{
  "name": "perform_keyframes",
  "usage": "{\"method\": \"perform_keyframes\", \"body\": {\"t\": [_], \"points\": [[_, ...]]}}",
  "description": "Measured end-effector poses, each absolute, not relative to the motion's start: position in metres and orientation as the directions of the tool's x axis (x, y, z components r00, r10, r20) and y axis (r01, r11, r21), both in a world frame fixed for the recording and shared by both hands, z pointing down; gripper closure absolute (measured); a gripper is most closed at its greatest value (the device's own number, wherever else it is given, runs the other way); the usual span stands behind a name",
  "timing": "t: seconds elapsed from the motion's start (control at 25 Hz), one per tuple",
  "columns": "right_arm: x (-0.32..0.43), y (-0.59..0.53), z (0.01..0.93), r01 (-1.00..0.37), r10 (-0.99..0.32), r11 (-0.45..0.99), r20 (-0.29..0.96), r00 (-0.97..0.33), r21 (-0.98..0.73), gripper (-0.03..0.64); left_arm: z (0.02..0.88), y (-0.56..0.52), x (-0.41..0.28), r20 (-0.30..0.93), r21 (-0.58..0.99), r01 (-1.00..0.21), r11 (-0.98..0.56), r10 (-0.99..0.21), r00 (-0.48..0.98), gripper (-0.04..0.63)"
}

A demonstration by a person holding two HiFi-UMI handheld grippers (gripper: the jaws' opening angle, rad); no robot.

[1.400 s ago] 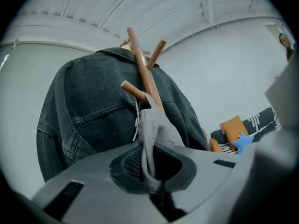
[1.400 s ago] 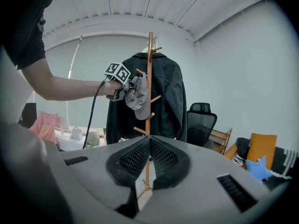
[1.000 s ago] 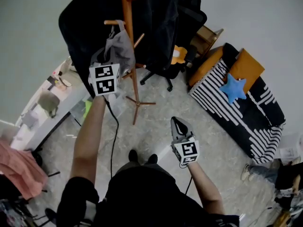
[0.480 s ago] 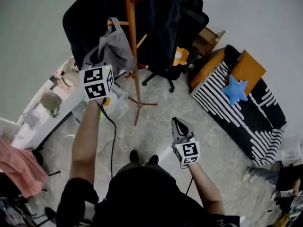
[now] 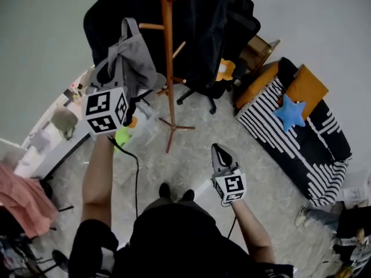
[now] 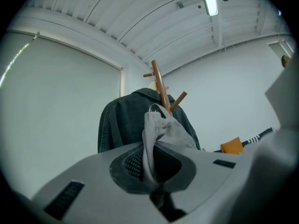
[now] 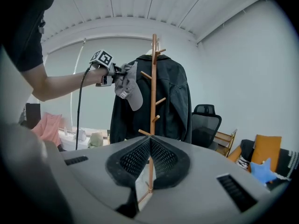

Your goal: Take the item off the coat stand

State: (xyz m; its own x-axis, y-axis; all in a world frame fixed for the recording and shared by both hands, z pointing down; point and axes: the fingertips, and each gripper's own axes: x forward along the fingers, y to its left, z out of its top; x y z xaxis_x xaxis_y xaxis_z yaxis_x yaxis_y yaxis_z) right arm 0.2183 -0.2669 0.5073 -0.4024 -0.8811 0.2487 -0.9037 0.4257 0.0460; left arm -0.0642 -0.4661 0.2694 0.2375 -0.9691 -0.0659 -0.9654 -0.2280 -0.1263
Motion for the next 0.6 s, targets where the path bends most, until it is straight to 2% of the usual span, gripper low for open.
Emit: {"method": "perform_keyframes", "body": {"t": [0.6], "points": [[0.209,-0.266,0.501,-0.892,-0.873,0.449,0.239,-0.425,0.053,0.598,0.266,-0.425,-0.083,-0.098,-0.11,-0.966,-0.232,-0.965,0.243,0.569]]}}
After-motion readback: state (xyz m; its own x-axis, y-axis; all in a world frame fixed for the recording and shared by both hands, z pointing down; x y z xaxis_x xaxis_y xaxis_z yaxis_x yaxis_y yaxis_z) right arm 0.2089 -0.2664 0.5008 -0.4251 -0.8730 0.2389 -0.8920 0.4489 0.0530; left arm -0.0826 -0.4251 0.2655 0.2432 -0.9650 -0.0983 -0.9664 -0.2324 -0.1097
